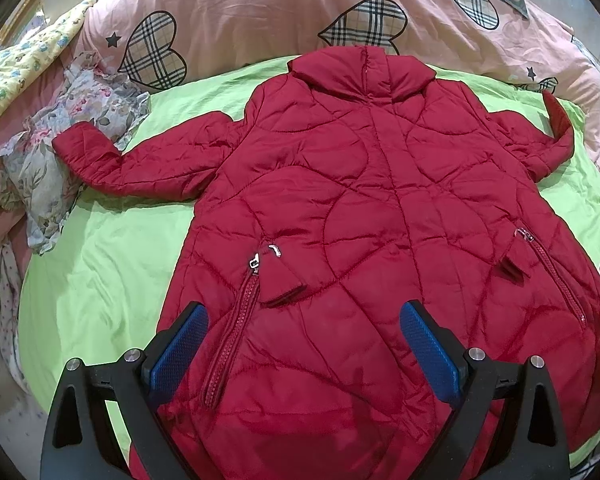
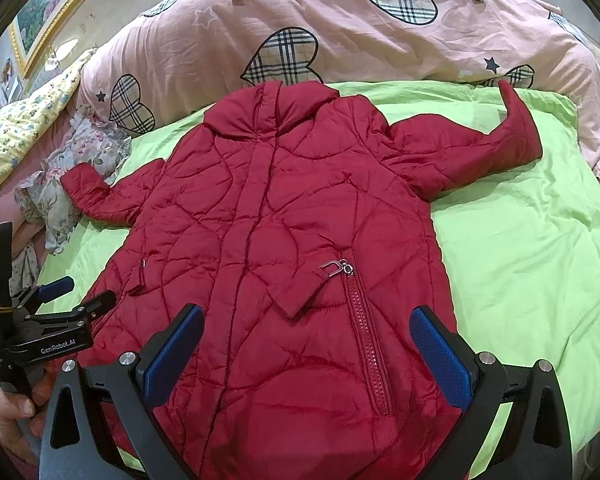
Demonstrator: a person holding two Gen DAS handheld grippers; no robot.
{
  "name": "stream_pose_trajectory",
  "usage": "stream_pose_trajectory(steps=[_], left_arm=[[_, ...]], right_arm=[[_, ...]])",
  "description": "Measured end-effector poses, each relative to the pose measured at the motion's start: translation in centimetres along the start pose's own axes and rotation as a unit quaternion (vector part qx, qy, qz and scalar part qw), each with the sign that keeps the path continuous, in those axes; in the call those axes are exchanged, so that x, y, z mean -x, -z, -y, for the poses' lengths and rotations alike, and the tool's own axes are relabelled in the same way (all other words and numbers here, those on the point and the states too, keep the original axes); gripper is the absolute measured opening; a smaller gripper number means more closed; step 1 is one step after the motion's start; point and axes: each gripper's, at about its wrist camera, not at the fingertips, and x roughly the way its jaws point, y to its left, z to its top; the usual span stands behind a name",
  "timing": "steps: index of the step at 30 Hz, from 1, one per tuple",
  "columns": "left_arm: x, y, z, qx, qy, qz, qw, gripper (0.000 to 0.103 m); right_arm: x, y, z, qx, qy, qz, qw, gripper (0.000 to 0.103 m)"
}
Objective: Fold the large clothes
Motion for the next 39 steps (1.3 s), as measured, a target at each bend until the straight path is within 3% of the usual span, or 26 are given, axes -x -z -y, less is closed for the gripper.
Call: stream_pose_trajectory(steps=[21, 26, 32, 39], left_arm=[[-1.7, -1.4, -0.6, 0.001, 0.012, -0.011, 0.9999, 0.098], [-2.4, -2.1, -0.9, 0.006, 0.023, -0.014, 0.9996, 0.098], [-3.1, -3.6, -1.6, -0.002, -0.002, 0.004, 1.0000, 0.098], [-4.8, -5.2, -2.4, 0.015, 0.014, -0.003, 0.9998, 0.098]], right_arm=[[0.3, -2.2, 2.8, -0.030, -0.005, 0.010, 0.999, 0.103], [0.4, -3.9, 5.8, -0.054, 0.013, 0.024, 0.998, 0.102], [0.2, -6.3, 10.6, -0.096, 0.039, 0.042, 0.994, 0.101], [-1.8, -9.5, 16.7, -0.139, 0.085, 0.057, 0.985, 0.100]])
